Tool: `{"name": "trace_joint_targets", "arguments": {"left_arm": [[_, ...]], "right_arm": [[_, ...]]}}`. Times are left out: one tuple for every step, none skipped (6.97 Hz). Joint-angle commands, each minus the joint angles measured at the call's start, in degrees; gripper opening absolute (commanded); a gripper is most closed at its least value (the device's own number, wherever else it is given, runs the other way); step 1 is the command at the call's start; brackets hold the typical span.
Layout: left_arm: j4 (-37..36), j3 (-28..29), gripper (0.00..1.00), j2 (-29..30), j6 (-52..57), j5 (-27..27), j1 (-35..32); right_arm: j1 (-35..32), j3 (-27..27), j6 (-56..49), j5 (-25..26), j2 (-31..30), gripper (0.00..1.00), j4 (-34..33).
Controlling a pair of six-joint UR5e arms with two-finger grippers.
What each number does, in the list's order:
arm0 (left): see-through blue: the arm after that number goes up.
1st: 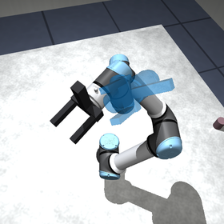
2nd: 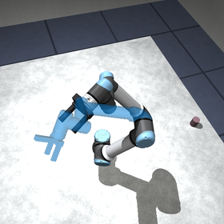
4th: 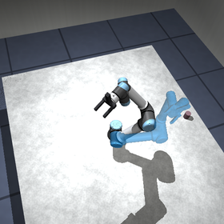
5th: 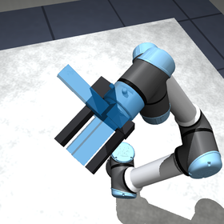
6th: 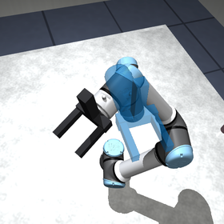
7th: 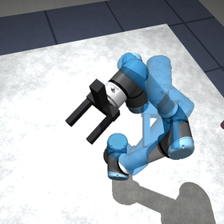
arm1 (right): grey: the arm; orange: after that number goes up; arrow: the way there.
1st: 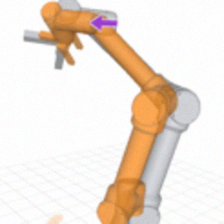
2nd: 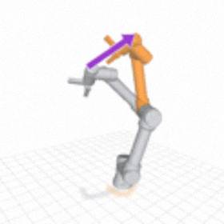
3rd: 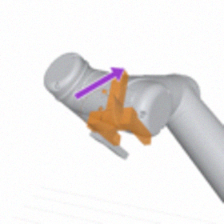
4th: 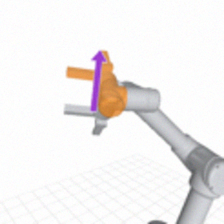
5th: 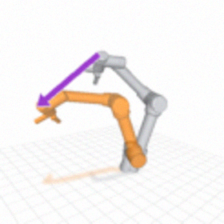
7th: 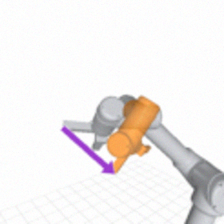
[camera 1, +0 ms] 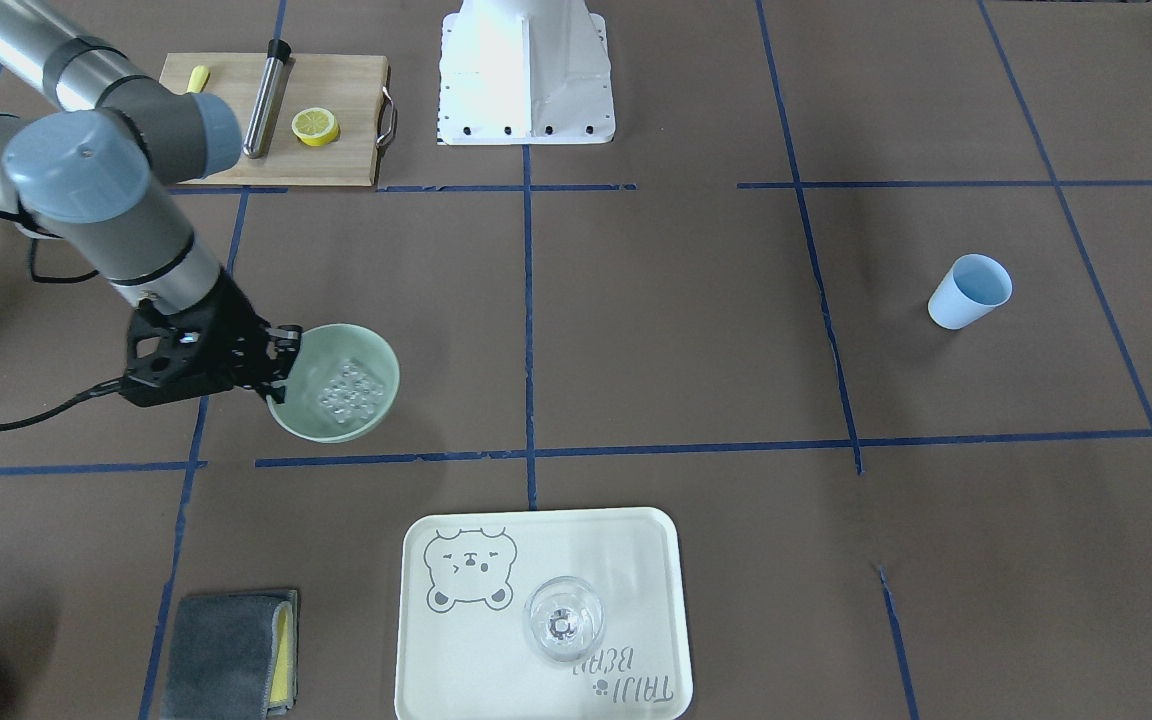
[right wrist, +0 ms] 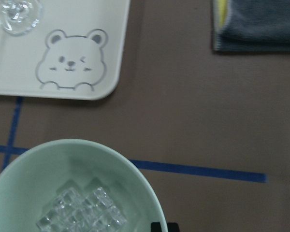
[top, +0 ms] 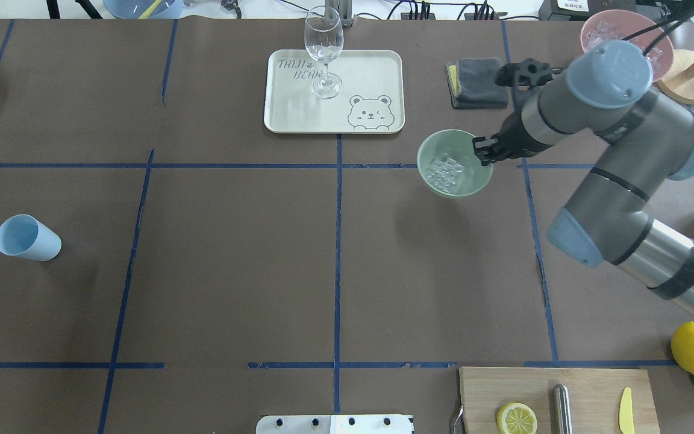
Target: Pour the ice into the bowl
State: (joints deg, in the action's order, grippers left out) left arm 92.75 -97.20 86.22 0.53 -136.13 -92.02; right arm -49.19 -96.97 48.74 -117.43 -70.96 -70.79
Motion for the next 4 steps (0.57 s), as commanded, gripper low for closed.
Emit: {"name": "trace_joint_targets", "arguments": {"left_arm": [[0.15, -0.09, 1.00, 0.00, 0.00, -0.10, 0.00], [1.11, 0.08, 1.00, 0.00, 0.00, -0.10, 0.00], [1.12, 0.08, 1.00, 0.00, 0.00, -0.10, 0.00], [1.12, 0.17, 1.00, 0.00, 0.00, -0.10, 0.00]], "right_arm": [[-4.58, -0.85, -9.61, -1.21, -9.08, 0.00, 0.56], [-5.99, 0.11, -9.89, -5.05, -13.72, 0.00, 8.75], [-7.13, 0.73, -9.72, -7.79, -18.12, 0.00, 16.57], [-7.15, 1.08, -9.89, -8.07, -22.42, 0.00, 20.48]]}}
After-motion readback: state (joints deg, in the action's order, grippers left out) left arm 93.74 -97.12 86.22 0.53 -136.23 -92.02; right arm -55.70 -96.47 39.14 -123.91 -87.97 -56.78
